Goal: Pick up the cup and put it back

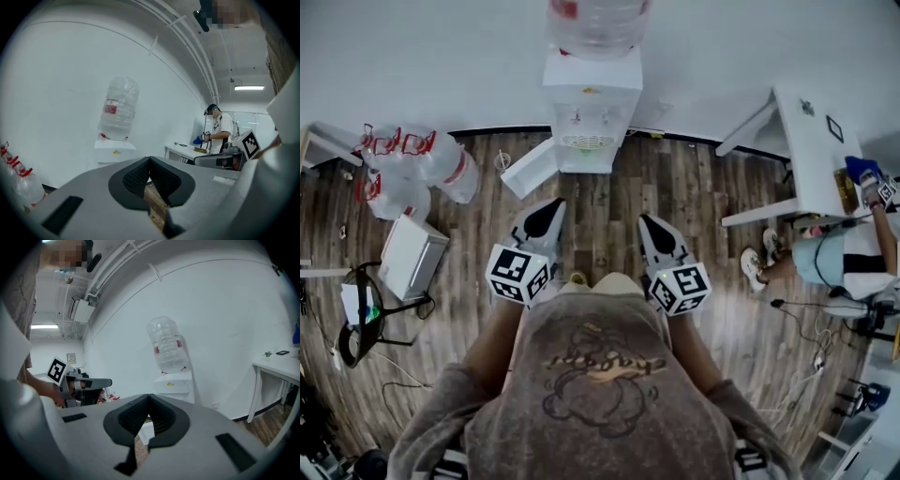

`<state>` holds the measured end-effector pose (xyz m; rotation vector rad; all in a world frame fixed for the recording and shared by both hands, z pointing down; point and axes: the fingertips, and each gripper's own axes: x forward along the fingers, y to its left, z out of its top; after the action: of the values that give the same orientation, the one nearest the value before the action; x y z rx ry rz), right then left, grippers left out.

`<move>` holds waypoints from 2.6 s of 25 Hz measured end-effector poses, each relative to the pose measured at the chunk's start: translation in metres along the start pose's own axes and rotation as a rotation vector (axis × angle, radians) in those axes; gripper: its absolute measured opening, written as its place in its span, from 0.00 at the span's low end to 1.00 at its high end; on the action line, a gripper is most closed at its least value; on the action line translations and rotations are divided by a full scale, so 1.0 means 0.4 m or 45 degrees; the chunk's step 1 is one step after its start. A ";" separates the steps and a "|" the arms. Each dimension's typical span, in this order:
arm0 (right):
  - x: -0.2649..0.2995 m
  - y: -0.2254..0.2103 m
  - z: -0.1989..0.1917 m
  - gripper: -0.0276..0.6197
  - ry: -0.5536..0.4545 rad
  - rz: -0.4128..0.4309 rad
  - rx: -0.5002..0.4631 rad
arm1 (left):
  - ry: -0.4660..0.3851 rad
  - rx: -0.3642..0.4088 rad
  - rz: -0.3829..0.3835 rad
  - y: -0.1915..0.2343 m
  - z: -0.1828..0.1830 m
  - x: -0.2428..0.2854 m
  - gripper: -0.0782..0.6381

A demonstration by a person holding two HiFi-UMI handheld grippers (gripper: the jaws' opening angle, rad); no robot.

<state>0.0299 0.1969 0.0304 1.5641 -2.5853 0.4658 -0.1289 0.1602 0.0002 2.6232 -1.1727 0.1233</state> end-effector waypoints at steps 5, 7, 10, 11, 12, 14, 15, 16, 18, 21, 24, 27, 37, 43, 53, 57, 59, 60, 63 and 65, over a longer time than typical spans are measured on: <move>0.042 -0.042 0.016 0.04 -0.003 -0.032 0.004 | 0.005 -0.009 -0.031 0.027 0.010 0.065 0.11; 0.053 -0.054 0.019 0.04 -0.004 -0.042 0.001 | 0.006 -0.018 -0.041 0.032 0.011 0.085 0.11; 0.070 -0.075 0.017 0.04 0.001 -0.059 0.004 | -0.003 -0.026 -0.050 0.039 0.015 0.110 0.11; 0.078 -0.082 0.016 0.04 0.000 -0.062 0.007 | -0.006 -0.030 -0.047 0.046 0.015 0.119 0.11; 0.086 -0.089 0.015 0.04 -0.001 -0.064 0.009 | -0.007 -0.035 -0.044 0.053 0.014 0.127 0.11; 0.103 -0.102 0.016 0.04 -0.002 -0.062 0.009 | -0.005 -0.041 -0.038 0.067 0.011 0.144 0.11; 0.111 -0.109 0.017 0.04 -0.001 -0.059 0.008 | -0.003 -0.042 -0.036 0.072 0.010 0.152 0.11; 0.119 -0.117 0.017 0.05 -0.001 -0.056 0.010 | 0.000 -0.041 -0.035 0.076 0.009 0.160 0.11; 0.137 -0.133 0.015 0.05 0.001 -0.049 0.021 | 0.010 -0.039 -0.032 0.085 0.006 0.179 0.11; 0.166 -0.163 0.014 0.05 0.004 -0.035 0.035 | 0.011 -0.039 -0.016 0.101 0.003 0.213 0.11; 0.201 -0.197 0.006 0.05 0.005 -0.020 0.035 | -0.013 -0.054 0.008 0.122 -0.002 0.246 0.11; 0.250 -0.230 -0.017 0.05 0.005 0.003 0.018 | -0.022 -0.066 0.011 0.155 -0.029 0.288 0.11; 0.416 -0.370 -0.214 0.05 0.013 0.046 0.003 | -0.018 -0.041 0.032 0.293 -0.232 0.457 0.11; 0.524 -0.454 -0.348 0.05 0.014 0.074 0.001 | -0.004 -0.041 0.020 0.356 -0.385 0.545 0.11; 0.712 -0.571 -0.629 0.05 0.026 0.182 -0.042 | -0.027 -0.047 0.016 0.484 -0.680 0.696 0.11; 0.767 -0.605 -0.735 0.05 0.029 0.241 -0.084 | -0.031 -0.040 0.012 0.530 -0.806 0.744 0.11; 0.793 -0.627 -0.778 0.05 0.014 0.264 -0.082 | -0.036 -0.031 0.008 0.554 -0.863 0.767 0.11; 0.805 -0.643 -0.802 0.05 0.004 0.262 -0.076 | -0.040 -0.027 0.006 0.565 -0.891 0.779 0.11; 0.829 -0.695 -0.871 0.05 -0.020 0.239 -0.062 | -0.052 -0.022 -0.006 0.589 -0.965 0.814 0.11; 0.839 -0.715 -0.914 0.05 -0.025 0.234 -0.066 | -0.058 -0.021 -0.017 0.598 -1.009 0.830 0.11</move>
<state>0.0905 -0.1022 0.5151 1.3281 -2.7462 0.3957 -0.0718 -0.1208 0.4981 2.6318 -1.1658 0.0510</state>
